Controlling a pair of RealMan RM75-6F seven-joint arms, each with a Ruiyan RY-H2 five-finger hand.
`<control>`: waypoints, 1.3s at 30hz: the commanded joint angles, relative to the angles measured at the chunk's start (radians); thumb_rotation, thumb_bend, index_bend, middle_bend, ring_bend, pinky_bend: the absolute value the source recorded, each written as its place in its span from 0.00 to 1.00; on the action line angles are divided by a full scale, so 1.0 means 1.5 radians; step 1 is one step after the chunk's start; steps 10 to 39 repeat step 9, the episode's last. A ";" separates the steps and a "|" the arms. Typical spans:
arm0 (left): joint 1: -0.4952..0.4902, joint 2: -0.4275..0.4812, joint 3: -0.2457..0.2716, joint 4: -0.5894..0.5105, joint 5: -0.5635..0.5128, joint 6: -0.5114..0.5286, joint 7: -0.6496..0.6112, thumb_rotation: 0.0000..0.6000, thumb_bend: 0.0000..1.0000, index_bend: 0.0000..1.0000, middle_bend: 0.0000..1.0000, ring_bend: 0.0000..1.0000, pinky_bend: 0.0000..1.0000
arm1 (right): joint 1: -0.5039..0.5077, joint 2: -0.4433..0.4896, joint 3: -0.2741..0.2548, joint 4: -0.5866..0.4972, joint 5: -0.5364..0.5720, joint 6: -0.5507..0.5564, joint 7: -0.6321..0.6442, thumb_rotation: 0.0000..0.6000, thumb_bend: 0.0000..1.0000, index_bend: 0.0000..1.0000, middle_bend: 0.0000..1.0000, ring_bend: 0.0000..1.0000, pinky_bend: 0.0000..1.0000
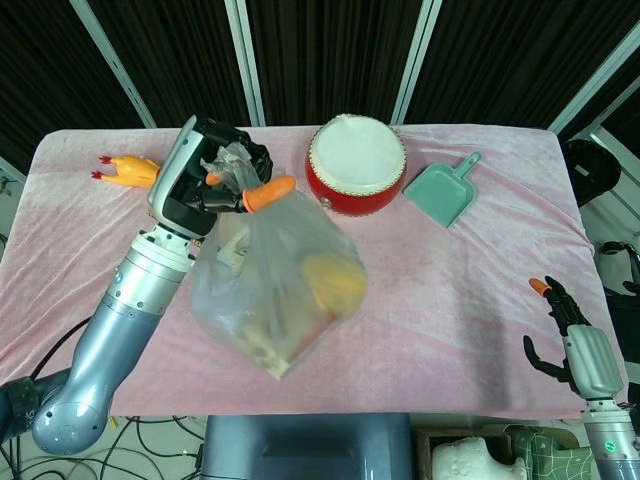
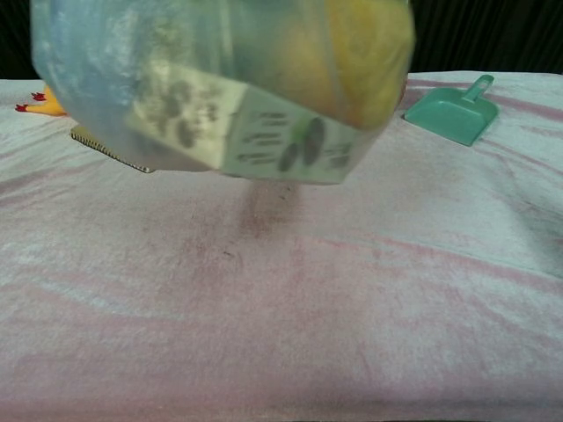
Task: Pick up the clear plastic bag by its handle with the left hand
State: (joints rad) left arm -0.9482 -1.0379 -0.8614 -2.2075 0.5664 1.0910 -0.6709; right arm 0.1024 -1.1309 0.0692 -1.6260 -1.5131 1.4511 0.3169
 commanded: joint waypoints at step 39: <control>-0.014 0.025 -0.033 -0.009 -0.048 0.006 0.034 1.00 0.16 0.75 0.99 0.87 0.83 | -0.001 0.000 0.000 -0.001 0.000 0.002 0.000 1.00 0.42 0.11 0.00 0.08 0.27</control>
